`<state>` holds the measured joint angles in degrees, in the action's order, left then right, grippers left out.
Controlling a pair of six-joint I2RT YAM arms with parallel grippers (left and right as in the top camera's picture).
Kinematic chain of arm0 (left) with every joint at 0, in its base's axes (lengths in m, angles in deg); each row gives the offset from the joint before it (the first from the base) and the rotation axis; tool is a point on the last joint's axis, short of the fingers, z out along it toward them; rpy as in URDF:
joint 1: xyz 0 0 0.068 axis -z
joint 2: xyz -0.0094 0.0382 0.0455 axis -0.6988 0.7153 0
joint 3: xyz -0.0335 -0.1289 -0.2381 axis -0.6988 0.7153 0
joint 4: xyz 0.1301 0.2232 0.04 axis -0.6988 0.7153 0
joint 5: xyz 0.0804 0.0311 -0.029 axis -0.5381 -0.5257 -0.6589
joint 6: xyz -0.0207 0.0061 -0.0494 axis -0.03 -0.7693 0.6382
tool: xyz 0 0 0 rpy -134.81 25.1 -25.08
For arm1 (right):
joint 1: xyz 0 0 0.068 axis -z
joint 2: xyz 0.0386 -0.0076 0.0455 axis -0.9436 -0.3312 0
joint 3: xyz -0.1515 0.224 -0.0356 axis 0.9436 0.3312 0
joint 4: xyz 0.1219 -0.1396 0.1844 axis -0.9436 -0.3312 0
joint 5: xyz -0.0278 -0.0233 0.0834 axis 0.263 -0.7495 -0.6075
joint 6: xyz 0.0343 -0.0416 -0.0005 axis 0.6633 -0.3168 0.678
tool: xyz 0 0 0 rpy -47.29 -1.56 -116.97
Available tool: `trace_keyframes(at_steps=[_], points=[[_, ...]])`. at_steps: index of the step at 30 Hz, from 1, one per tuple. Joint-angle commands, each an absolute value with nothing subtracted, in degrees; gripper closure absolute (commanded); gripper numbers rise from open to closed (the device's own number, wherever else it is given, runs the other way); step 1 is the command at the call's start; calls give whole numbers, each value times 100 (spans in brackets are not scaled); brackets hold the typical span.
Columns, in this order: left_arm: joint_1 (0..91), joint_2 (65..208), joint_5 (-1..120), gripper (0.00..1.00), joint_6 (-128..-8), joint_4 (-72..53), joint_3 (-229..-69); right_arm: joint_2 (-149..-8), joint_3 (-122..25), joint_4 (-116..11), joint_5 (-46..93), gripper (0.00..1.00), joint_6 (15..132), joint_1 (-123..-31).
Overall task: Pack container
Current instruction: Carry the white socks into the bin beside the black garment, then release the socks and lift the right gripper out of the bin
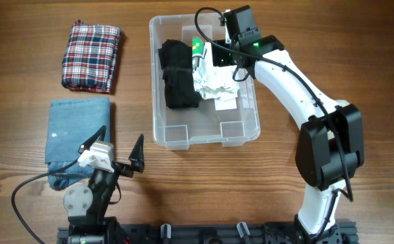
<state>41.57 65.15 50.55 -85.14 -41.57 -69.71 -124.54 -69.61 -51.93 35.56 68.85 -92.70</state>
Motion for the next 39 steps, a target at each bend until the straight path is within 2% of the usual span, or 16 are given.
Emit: trace_keyframes(at_steps=[1, 4, 6, 8, 10, 23, 39], points=[[4117, 6477, 5101, 0, -8599, -4155, -6938, -12131, -7066, -5178, 3761, 38, 6833, -9253], [4115, 6477, 5101, 0, -8599, -4155, -6938, -11997, -7066, -5071, 3055, 54, 6835, -9307], [4115, 6477, 5101, 0, -8599, -4155, -6938, -11995, -7063, -4955, 2498, 69, 6844, -9415], [4115, 6477, 5101, 0, -8599, -4155, -6938, -12030, -7061, -4918, 2470, 78, 6837, -9519], [4115, 6477, 5101, 0, -8599, -4155, -6938, -12078, -7061, -4852, 2472, 82, 6839, -9640], [4115, 6477, 5101, 0, -8599, -4155, -6938, -12867, -7059, -4571, 2920, 83, 6844, -10199], [4117, 6477, 5101, 0, -8599, -4155, -6938, -13304, -7059, -4579, 3785, 83, 6689, -10206]])
